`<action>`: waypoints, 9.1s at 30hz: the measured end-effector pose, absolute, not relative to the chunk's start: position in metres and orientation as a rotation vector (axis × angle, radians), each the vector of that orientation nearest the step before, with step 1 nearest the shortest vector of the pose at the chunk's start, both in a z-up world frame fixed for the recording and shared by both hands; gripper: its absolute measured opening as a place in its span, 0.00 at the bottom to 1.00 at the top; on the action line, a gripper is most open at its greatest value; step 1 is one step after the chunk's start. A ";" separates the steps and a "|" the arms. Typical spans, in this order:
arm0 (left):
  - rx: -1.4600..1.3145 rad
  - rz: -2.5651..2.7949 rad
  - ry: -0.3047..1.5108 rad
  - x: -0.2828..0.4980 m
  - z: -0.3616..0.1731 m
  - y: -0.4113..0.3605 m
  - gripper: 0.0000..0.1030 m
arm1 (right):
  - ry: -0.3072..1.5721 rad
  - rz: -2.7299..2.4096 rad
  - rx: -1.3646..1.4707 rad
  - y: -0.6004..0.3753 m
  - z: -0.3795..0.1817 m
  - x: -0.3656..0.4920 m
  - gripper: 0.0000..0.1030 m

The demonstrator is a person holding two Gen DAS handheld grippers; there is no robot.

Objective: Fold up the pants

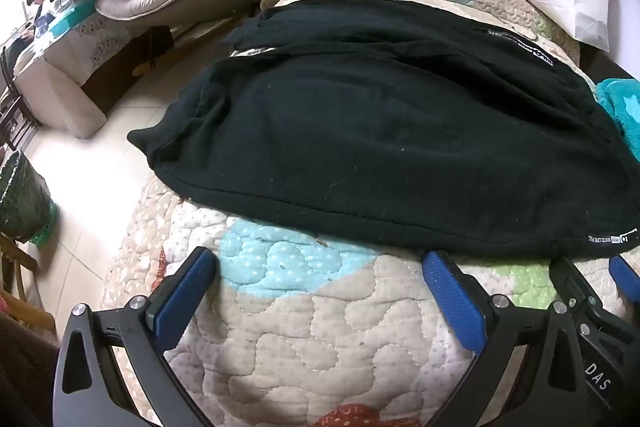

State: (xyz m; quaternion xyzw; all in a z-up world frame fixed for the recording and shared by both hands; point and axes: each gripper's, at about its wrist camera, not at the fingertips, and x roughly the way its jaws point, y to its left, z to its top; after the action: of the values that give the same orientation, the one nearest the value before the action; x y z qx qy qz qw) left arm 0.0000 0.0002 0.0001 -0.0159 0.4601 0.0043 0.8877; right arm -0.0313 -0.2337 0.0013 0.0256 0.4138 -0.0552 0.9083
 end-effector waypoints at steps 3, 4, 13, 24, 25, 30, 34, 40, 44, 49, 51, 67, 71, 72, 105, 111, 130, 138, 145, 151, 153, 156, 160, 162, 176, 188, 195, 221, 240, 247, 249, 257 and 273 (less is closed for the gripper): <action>-0.021 0.014 0.943 0.000 0.000 0.000 1.00 | 0.854 -0.114 0.053 -0.233 0.001 -0.031 1.00; -0.021 0.014 0.946 0.000 0.000 0.000 1.00 | 0.854 -0.114 0.052 -0.233 0.001 -0.031 1.00; -0.023 -0.035 0.980 0.002 0.004 0.005 1.00 | 0.857 -0.121 0.050 -0.228 0.001 -0.032 1.00; -0.004 -0.105 1.021 -0.014 0.013 0.014 1.00 | 1.088 -0.105 0.074 -0.229 0.007 -0.008 1.00; -0.006 -0.099 1.019 -0.015 0.016 0.015 1.00 | 1.112 -0.113 0.058 -0.227 0.007 -0.003 1.00; 0.039 -0.061 0.870 -0.033 0.050 0.018 1.00 | 1.142 -0.076 0.055 -0.231 0.012 -0.001 1.00; 0.031 -0.026 0.741 -0.055 0.090 0.026 1.00 | 1.045 -0.063 0.028 -0.227 0.039 -0.020 0.98; -0.004 0.013 0.645 -0.078 0.130 0.041 1.00 | 0.742 -0.161 -0.050 -0.226 0.103 -0.045 0.99; -0.030 0.040 0.624 -0.086 0.148 0.047 1.00 | 0.593 -0.196 -0.108 -0.226 0.125 -0.054 1.00; 0.024 0.065 0.545 -0.093 0.166 0.044 1.00 | 0.603 -0.185 -0.085 -0.230 0.131 -0.050 1.00; 0.048 0.073 0.502 -0.095 0.175 0.040 1.00 | 0.570 -0.205 -0.079 -0.229 0.136 -0.056 1.00; 0.174 -0.039 0.529 -0.019 0.178 -0.011 1.00 | 0.461 -0.212 -0.136 -0.244 0.209 -0.019 1.00; 0.109 -0.067 0.606 0.005 0.157 -0.001 1.00 | 0.543 -0.198 -0.104 -0.258 0.207 0.013 1.00; 0.081 -0.069 0.626 0.011 0.151 0.005 1.00 | 0.554 -0.197 -0.102 -0.261 0.206 0.019 1.00; 0.086 -0.103 0.770 0.111 0.095 0.014 1.00 | 0.789 -0.120 -0.071 -0.261 0.109 0.130 1.00; 0.026 -0.092 0.804 0.112 0.092 0.026 1.00 | 0.782 -0.108 -0.081 -0.255 0.108 0.127 1.00; 0.055 -0.089 0.778 0.109 0.095 0.022 1.00 | 0.771 -0.087 -0.096 -0.246 0.106 0.122 1.00; 0.023 -0.089 0.777 0.113 0.094 0.029 1.00 | 0.773 -0.081 -0.094 -0.245 0.104 0.122 1.00; 0.096 -0.058 0.777 0.143 0.105 0.046 1.00 | 0.925 0.042 -0.114 -0.260 0.122 0.167 1.00; 0.045 -0.174 0.871 0.217 0.099 0.076 1.00 | 0.967 0.177 -0.151 -0.283 0.127 0.222 0.98; 0.090 -0.220 0.909 0.239 0.090 0.075 1.00 | 0.982 0.216 -0.141 -0.290 0.123 0.234 0.94; 0.138 -0.299 0.938 0.269 0.080 0.072 1.00 | 1.004 0.259 -0.163 -0.297 0.113 0.252 0.86; 0.139 -0.365 0.946 0.305 0.067 0.067 1.00 | 1.048 0.300 -0.195 -0.298 0.094 0.274 0.79; 0.136 -0.395 0.964 0.319 0.059 0.063 1.00 | 1.063 0.332 -0.194 -0.297 0.085 0.285 0.79; 0.183 -0.544 1.038 0.335 0.028 0.047 0.19 | 1.144 0.400 -0.169 -0.299 0.050 0.292 0.27; 0.171 -0.505 0.916 0.295 0.081 0.039 0.06 | 1.087 0.336 -0.183 -0.298 0.083 0.258 0.11; 0.131 -0.495 0.847 0.233 0.124 0.054 0.06 | 1.073 0.306 -0.220 -0.294 0.108 0.195 0.11; 0.120 -0.206 1.020 0.051 0.077 0.146 0.45 | 1.324 0.304 -0.467 -0.244 0.052 0.013 0.76; -0.200 -0.011 1.212 0.095 0.016 0.147 0.51 | 1.222 0.282 -0.084 -0.214 0.059 0.066 0.74; -0.121 0.075 1.210 0.088 0.016 0.141 0.64 | 1.350 0.069 0.051 -0.262 0.042 0.069 0.75; -0.147 0.083 1.219 0.088 0.016 0.144 0.64 | 1.273 0.117 0.086 -0.259 0.064 0.077 0.75; -0.245 0.086 1.237 0.091 0.009 0.153 0.64 | 1.121 0.303 -0.081 -0.188 0.075 0.158 0.68; -0.216 0.101 1.241 0.093 0.011 0.147 0.64 | 1.145 0.335 -0.002 -0.197 0.054 0.210 0.14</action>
State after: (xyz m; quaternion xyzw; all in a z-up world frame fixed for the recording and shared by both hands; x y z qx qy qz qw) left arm 0.0927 0.1465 0.0109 -0.1011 0.5801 0.0473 0.8068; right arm 0.2099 -0.1966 0.0539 -0.0010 0.5392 0.1578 0.8272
